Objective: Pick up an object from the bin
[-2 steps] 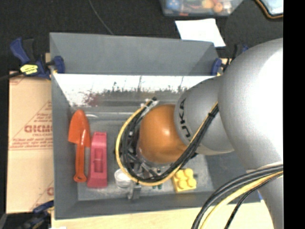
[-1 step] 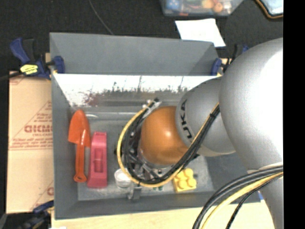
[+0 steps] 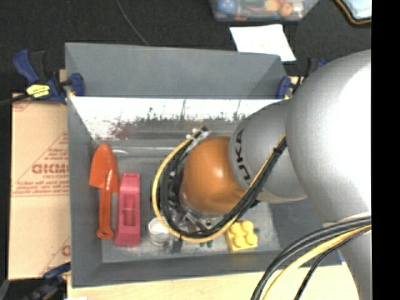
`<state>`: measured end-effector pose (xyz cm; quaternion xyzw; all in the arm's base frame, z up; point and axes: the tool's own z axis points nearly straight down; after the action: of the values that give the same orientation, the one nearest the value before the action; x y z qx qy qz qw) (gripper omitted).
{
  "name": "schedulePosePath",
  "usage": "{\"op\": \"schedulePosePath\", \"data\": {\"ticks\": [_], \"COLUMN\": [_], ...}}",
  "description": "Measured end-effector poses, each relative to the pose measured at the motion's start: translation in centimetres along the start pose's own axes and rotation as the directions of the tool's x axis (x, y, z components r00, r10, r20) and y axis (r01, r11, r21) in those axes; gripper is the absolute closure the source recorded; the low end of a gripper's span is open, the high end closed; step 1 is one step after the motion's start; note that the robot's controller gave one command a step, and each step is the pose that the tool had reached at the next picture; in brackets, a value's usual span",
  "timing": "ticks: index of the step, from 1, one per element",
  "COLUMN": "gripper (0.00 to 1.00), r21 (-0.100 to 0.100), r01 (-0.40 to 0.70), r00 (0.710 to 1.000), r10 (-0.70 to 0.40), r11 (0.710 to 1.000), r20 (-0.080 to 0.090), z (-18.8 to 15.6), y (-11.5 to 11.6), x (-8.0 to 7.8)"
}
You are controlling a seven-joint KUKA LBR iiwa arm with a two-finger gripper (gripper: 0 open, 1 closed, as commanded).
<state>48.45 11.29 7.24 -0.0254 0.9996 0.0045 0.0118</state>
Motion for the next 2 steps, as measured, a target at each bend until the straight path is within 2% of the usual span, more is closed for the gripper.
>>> {"op": "schedulePosePath", "data": {"ticks": [2], "gripper": [1.00], "r21": [-0.001], "r01": [-0.003], "r00": [1.000], "r10": [0.003], "r11": [1.000], "r20": [0.002], "z": [-0.63], "y": [0.00], "x": [-0.01]}}
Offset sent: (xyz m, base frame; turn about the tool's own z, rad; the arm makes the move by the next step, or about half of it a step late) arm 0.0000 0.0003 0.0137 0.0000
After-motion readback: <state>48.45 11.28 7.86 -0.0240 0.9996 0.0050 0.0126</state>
